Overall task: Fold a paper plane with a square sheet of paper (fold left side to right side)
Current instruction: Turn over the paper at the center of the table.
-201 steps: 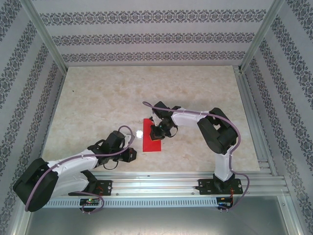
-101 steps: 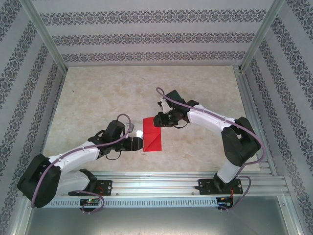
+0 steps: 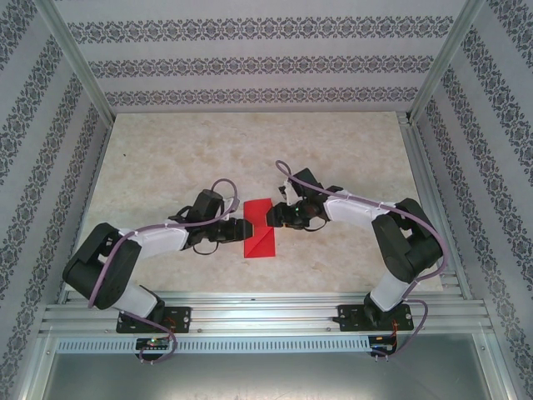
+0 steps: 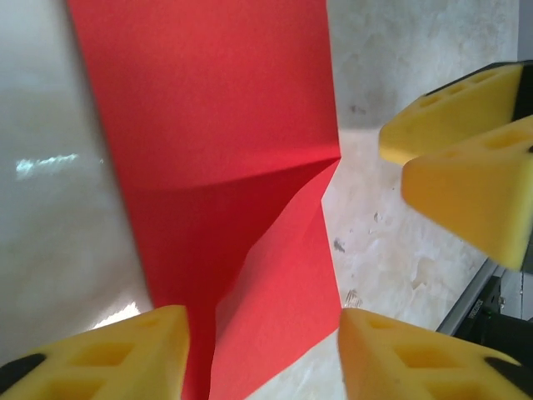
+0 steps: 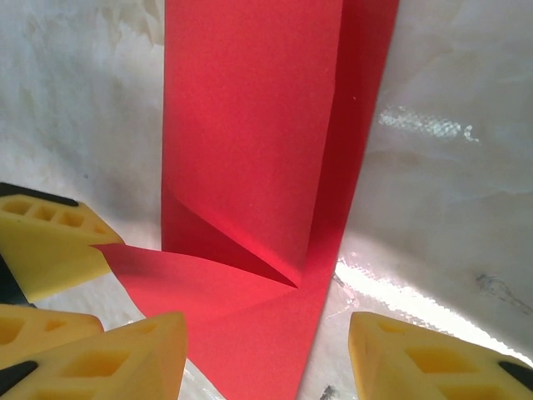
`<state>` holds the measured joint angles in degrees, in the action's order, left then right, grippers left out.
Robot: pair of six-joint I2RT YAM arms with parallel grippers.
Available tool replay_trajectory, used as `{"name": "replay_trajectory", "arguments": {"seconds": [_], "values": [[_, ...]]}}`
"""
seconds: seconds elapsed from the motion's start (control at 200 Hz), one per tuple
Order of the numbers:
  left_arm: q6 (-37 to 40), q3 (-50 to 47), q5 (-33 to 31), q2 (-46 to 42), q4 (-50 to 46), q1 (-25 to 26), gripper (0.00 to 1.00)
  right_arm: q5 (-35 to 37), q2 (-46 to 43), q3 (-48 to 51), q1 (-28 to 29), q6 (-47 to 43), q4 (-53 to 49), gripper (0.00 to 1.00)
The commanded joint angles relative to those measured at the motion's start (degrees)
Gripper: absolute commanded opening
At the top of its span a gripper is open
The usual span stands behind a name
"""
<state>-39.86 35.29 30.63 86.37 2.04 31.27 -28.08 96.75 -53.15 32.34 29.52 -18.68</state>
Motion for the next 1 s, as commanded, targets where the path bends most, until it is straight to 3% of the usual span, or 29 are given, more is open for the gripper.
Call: {"name": "replay_trajectory", "arguments": {"seconds": [0.0,0.245,0.385,0.694,0.994], "values": [[1.19,2.69,1.32,2.15,3.12,-0.68,0.42,-4.34,-0.86,3.08,-1.00,3.25,8.19,0.54],[3.00,4.90,-1.21,3.47,-0.89,-0.90,0.15,-7.24,0.23,6.59,-1.49,6.25,14.40,0.53],[3.47,4.73,-2.51,3.26,-2.23,-0.98,0.05,-8.75,1.28,7.19,-1.58,7.91,17.17,0.51],[3.65,3.13,-4.04,1.52,-3.17,-2.24,0.01,-9.10,2.86,7.24,-1.66,8.38,17.83,0.53],[4.18,3.55,-3.23,2.56,-2.82,-2.51,0.01,-11.25,4.17,5.92,-0.81,9.59,20.36,0.45]]}}
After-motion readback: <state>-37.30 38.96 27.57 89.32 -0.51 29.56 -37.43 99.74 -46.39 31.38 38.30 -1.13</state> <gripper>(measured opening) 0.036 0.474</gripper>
